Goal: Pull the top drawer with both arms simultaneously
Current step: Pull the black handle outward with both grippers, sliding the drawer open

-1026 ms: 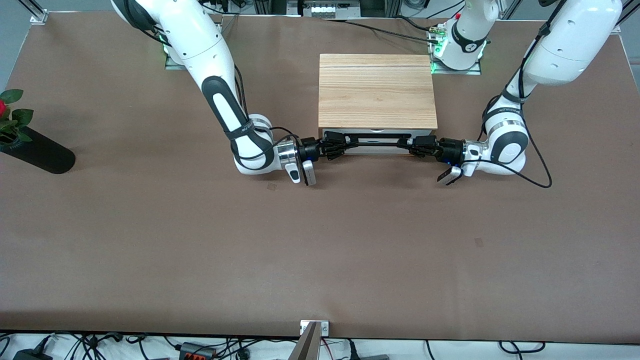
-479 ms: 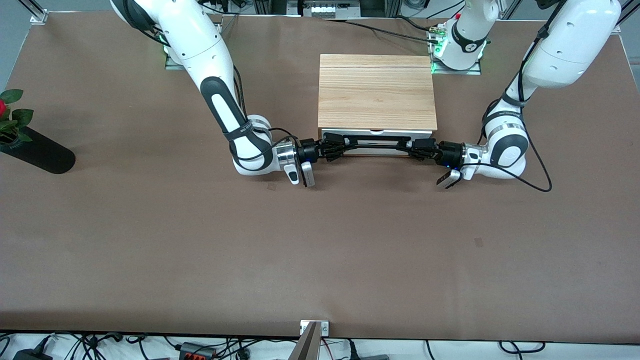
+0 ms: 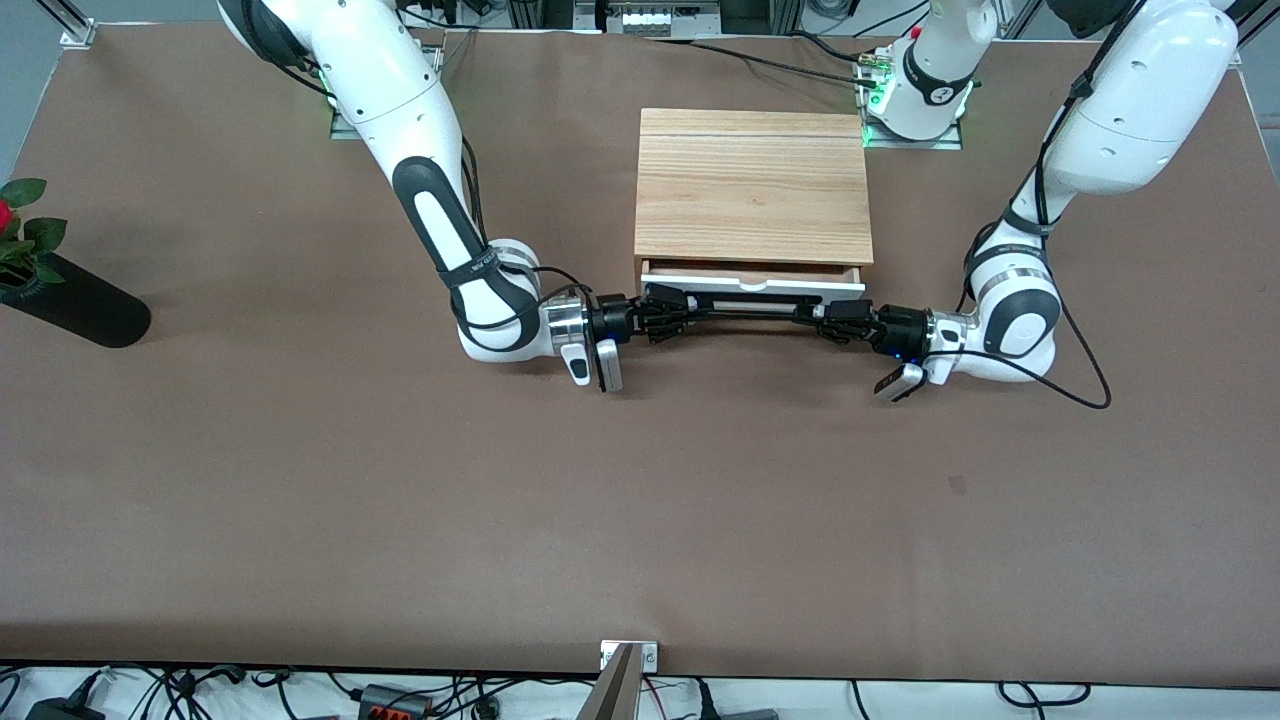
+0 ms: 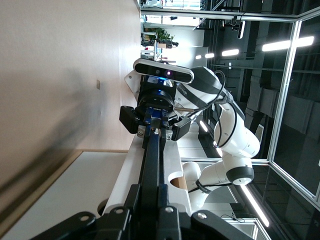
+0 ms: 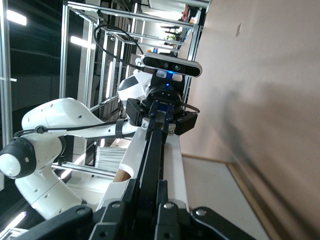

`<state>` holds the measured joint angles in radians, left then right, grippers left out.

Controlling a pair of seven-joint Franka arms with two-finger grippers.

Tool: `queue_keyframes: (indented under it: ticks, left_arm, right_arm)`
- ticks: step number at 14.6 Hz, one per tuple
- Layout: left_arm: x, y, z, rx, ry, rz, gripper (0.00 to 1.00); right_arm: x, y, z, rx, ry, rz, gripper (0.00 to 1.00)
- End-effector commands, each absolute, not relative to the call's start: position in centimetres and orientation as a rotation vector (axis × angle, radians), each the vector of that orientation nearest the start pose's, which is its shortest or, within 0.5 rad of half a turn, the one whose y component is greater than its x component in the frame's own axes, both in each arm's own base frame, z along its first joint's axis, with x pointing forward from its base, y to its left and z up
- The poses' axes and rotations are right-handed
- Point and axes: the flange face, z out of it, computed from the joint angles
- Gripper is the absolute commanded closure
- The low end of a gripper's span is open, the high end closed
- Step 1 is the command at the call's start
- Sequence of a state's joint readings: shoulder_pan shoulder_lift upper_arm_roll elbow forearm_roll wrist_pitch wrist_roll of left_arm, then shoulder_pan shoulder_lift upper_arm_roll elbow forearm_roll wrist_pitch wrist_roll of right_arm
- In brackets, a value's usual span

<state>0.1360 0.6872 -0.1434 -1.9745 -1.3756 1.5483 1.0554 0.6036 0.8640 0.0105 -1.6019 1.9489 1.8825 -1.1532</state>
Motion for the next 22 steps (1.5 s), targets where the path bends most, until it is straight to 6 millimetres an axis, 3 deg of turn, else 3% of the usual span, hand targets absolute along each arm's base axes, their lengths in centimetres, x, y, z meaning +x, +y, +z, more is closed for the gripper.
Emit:
queue_keyframes:
  ticks: [1, 5, 9, 11, 12, 13, 14, 17, 19, 22]
  left_arm:
    - [57.3, -9.4, 16.0, 1.552, -0.067, -0.13, 0.98]
    - [59.6, -8.9, 16.4, 1.555, -0.077, -0.106, 0.98]
    - [59.9, -8.9, 16.3, 1.556, -0.077, -0.106, 0.96]
    - [59.9, -9.0, 16.3, 1.556, -0.078, -0.107, 0.9]
    - [59.9, -9.0, 16.3, 1.557, -0.076, -0.11, 0.64]
    - [59.9, -9.1, 16.3, 1.557, -0.077, -0.111, 0.19]
    - [59.9, -8.8, 16.4, 1.558, -0.074, -0.108, 0.0]
    - [59.9, -8.8, 16.4, 1.557, -0.076, -0.11, 0.0]
    - [59.9, -8.8, 16.5, 1.557, -0.079, -0.111, 0.0]
    - [60.1, -8.5, 16.9, 1.561, -0.076, -0.109, 0.0]
  right_arm:
    - [55.3, 45.4, 16.6, -1.533, -0.282, -0.135, 0.88]
    - [56.9, 44.8, 16.9, -1.529, -0.264, -0.173, 0.88]
    - [57.8, 44.4, 17.2, -1.555, -0.249, -0.213, 0.88]
    - [57.8, 44.3, 17.0, -1.56, -0.243, -0.215, 0.88]
    - [57.8, 44.4, 16.9, -1.556, -0.243, -0.224, 0.88]
    - [57.8, 44.5, 16.9, -1.548, -0.234, -0.229, 0.88]
    - [57.8, 44.5, 17.0, -1.548, -0.233, -0.229, 0.85]
    - [58.1, 44.3, 17.2, -1.53, -0.198, -0.226, 0.28]
    - [58.2, 44.2, 17.2, -1.531, -0.192, -0.226, 0.16]
    - [58.3, 44.1, 17.2, -1.538, -0.187, -0.229, 0.14]
